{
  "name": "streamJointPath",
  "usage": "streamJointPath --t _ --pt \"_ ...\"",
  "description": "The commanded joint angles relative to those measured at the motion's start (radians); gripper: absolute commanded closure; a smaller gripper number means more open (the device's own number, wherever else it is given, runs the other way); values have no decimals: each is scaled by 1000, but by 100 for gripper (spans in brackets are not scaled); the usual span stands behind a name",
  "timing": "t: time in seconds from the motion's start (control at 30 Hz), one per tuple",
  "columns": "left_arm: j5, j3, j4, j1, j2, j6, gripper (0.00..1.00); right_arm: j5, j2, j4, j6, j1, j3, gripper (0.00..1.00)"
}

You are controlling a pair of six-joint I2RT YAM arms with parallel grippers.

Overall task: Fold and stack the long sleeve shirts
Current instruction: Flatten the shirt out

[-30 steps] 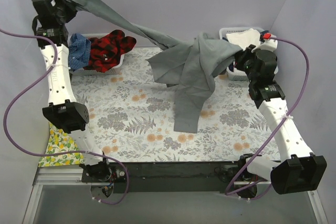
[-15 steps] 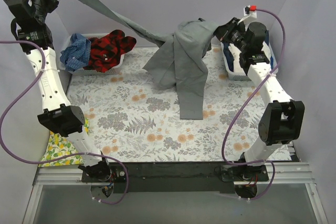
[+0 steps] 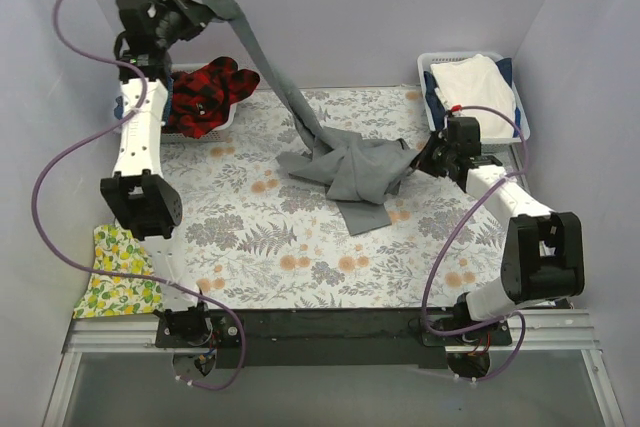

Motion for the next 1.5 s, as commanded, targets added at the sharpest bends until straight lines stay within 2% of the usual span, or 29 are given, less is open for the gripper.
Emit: streamJointPath --t 0.0,0.03,0.17,0.2,0.23,0.33,0.43,0.5,0.6,0.7,0.73,0.83,0.97,1.17,1.47 --pt "-8 41 8 -99 83 49 100 67 -86 -74 37 8 -87 99" --pt "-23 36 4 -168 124 54 100 69 -105 -81 46 17 -120 99" --pt "-59 19 -11 -256 236 92 100 78 -140 -112 55 31 -170 99" --pt "-63 18 -14 -268 259 101 97 79 -145 -117 57 32 -175 99" --pt "-73 15 -17 -288 279 104 87 78 -149 -124 55 32 -177 99" --pt "-111 -1 -51 -299 336 115 39 67 -148 -139 55 32 -169 99" --pt "-206 -5 -149 -299 315 176 22 65 -148 -146 63 32 -154 99" --pt "-288 -36 -215 -299 281 205 17 62 -146 -146 69 34 -148 99" --pt "-323 -118 -296 -299 207 223 14 64 -142 -146 72 32 -138 99" --pt "-265 -236 -335 -300 126 183 14 61 -126 -146 72 32 -126 99" --pt "-231 -334 -339 -300 85 172 14 59 -125 -146 72 32 -121 99" --pt "-188 -517 -326 -320 26 146 16 55 -110 -144 69 34 -106 99" --pt "-119 -664 -273 -345 -57 114 18 46 -96 -144 68 34 -92 99" --pt "-90 -778 -172 -369 -42 35 16 38 -93 -138 62 34 -94 99" --pt "-178 -760 -68 -391 57 -18 20 10 -91 -127 49 34 -94 99"
